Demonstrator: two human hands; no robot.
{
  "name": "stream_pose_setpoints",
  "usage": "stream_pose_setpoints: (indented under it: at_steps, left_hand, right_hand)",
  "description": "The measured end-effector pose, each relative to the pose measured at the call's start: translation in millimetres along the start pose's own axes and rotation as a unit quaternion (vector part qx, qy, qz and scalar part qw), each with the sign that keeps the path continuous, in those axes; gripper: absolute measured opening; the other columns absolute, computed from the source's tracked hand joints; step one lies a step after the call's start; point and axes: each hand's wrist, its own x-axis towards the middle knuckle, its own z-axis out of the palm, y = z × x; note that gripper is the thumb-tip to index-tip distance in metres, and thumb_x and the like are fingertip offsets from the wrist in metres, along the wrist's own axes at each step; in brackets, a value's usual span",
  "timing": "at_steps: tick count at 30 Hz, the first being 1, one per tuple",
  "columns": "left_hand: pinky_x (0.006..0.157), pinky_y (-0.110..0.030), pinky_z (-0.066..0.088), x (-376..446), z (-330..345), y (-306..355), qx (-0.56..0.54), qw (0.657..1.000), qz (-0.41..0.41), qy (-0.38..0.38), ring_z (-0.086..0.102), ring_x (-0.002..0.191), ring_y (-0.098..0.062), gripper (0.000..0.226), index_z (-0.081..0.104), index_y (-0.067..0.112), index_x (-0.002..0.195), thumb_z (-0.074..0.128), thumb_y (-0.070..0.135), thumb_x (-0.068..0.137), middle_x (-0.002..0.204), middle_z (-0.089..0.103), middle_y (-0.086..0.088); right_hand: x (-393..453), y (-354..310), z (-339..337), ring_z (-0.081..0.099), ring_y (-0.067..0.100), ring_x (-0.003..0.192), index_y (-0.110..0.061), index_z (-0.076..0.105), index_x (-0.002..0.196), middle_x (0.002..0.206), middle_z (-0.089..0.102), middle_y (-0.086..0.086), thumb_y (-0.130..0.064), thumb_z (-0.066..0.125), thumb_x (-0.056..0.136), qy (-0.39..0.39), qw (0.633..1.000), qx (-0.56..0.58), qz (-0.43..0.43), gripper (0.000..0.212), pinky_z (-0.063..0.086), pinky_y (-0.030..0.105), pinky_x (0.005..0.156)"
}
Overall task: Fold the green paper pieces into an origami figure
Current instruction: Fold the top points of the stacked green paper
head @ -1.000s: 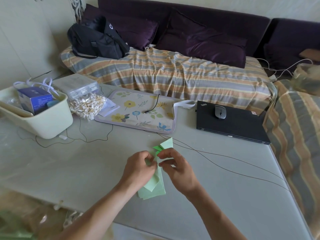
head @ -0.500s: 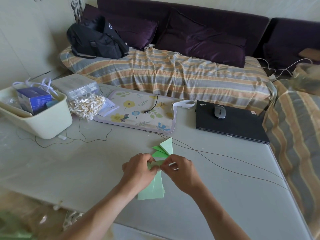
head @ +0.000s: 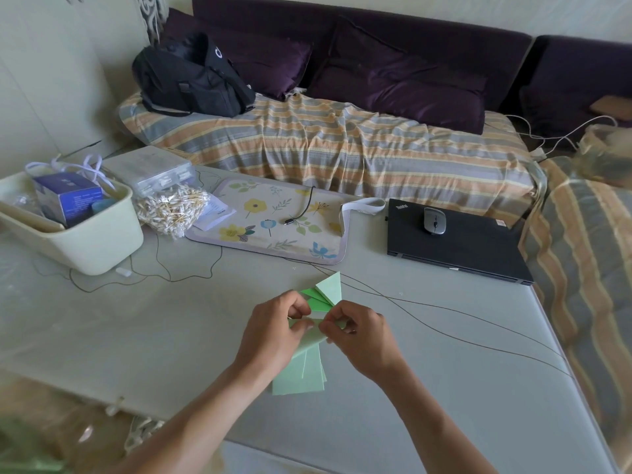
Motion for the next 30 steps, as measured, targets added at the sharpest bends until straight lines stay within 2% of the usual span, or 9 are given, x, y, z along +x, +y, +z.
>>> stream_pose_setpoints:
  at_steps: [6, 11, 14, 16, 18, 20, 23, 25, 30]
  left_hand:
    - [0.06, -0.008, 0.041, 1.3, -1.3, 2.7, -0.014, 1.0, -0.01, -0.005, 0.063, 0.07, 0.002, 0.018, 0.071, 0.026, 0.078, 0.082, 0.013, 0.079, 0.069, 0.069, 0.013]
    - [0.059, -0.008, 0.04, 1.2, -1.7, 4.8, -0.016, 1.0, -0.01, -0.005, 0.063, 0.073, 0.004, 0.018, 0.073, 0.028, 0.079, 0.081, 0.012, 0.08, 0.072, 0.07, 0.016]
    - [0.055, -0.006, 0.037, 0.2, -2.6, 7.4, -0.027, 1.0, -0.013, 0.002, 0.059, 0.068, 0.009, 0.015, 0.076, 0.027, 0.081, 0.08, 0.013, 0.082, 0.076, 0.071, 0.015]
    - [0.055, -0.005, 0.037, 0.1, -3.1, 8.5, -0.06, 0.998, -0.032, 0.009, 0.059, 0.068, 0.011, 0.014, 0.078, 0.026, 0.081, 0.079, 0.013, 0.083, 0.078, 0.073, 0.013]
    - [0.059, -0.005, 0.039, 1.3, -3.4, 8.0, -0.119, 0.991, -0.062, 0.017, 0.063, 0.071, 0.006, 0.015, 0.078, 0.027, 0.08, 0.08, 0.013, 0.083, 0.076, 0.074, 0.01]
    - [0.067, -0.015, 0.045, 1.8, -3.4, 7.0, -0.187, 0.978, -0.095, 0.009, 0.068, 0.074, -0.002, 0.015, 0.077, 0.027, 0.081, 0.079, 0.013, 0.084, 0.078, 0.075, 0.008]
    - [0.071, -0.029, 0.054, 0.0, -2.9, 7.9, -0.244, 0.96, -0.137, -0.013, 0.071, 0.081, -0.014, 0.014, 0.076, 0.027, 0.085, 0.076, 0.013, 0.086, 0.085, 0.076, 0.003]
    - [0.075, -0.034, 0.06, -1.5, -2.6, 10.7, -0.274, 0.947, -0.16, -0.036, 0.073, 0.084, -0.019, 0.013, 0.076, 0.024, 0.089, 0.075, 0.011, 0.087, 0.09, 0.076, -0.004]
    - [0.075, -0.03, 0.063, -5.0, -1.7, 16.8, -0.316, 0.927, -0.188, -0.08, 0.075, 0.086, -0.021, 0.015, 0.076, 0.013, 0.096, 0.07, 0.002, 0.088, 0.093, 0.076, -0.012]
  right_hand:
    - [-1.6, -4.1, -1.7, 0.063, 0.015, 0.06, -0.019, 0.069, 0.076, 0.066, 0.071, -0.001, -0.019, 0.074, 0.083, -0.012, 1.0, 0.011, 0.012, 0.009, 0.043, 0.014, 0.057]
    - [-2.8, -7.2, -2.7, 0.065, 0.011, 0.057, -0.018, 0.068, 0.076, 0.064, 0.072, -0.001, -0.018, 0.074, 0.085, -0.011, 0.999, 0.027, 0.028, 0.01, 0.044, 0.014, 0.057]
    - [-2.8, -7.5, -2.8, 0.067, 0.006, 0.057, -0.019, 0.067, 0.08, 0.066, 0.072, -0.003, -0.02, 0.075, 0.086, -0.002, 0.998, 0.043, 0.041, 0.01, 0.042, 0.012, 0.055]
    - [-2.8, -8.7, -1.8, 0.07, 0.008, 0.061, -0.019, 0.064, 0.092, 0.073, 0.073, -0.003, -0.022, 0.077, 0.086, 0.01, 0.994, 0.092, 0.065, 0.015, 0.046, 0.013, 0.058]
    - [-2.6, -10.3, -2.1, 0.072, 0.013, 0.068, -0.017, 0.06, 0.103, 0.083, 0.075, 0.003, -0.025, 0.078, 0.087, 0.001, 0.98, 0.169, 0.107, 0.026, 0.053, 0.021, 0.067]
    - [-2.6, -10.9, -3.4, 0.072, 0.015, 0.077, -0.011, 0.062, 0.108, 0.095, 0.076, 0.009, -0.025, 0.076, 0.089, -0.051, 0.956, 0.248, 0.148, 0.027, 0.056, 0.029, 0.074]
    - [-5.6, -13.1, -6.2, 0.072, 0.016, 0.088, -0.006, 0.068, 0.105, 0.097, 0.076, 0.005, -0.023, 0.069, 0.094, -0.123, 0.924, 0.321, 0.168, 0.02, 0.057, 0.03, 0.08]
    - [-5.7, -13.4, -6.3, 0.074, 0.019, 0.09, -0.008, 0.071, 0.098, 0.095, 0.076, 0.006, -0.018, 0.067, 0.095, -0.119, 0.917, 0.344, 0.166, 0.011, 0.056, 0.028, 0.076]
    - [-3.2, -9.8, -5.3, 0.067, 0.024, 0.082, -0.016, 0.074, 0.083, 0.085, 0.072, 0.008, -0.028, 0.071, 0.081, -0.086, 0.926, 0.327, 0.168, 0.013, 0.051, 0.038, 0.076]
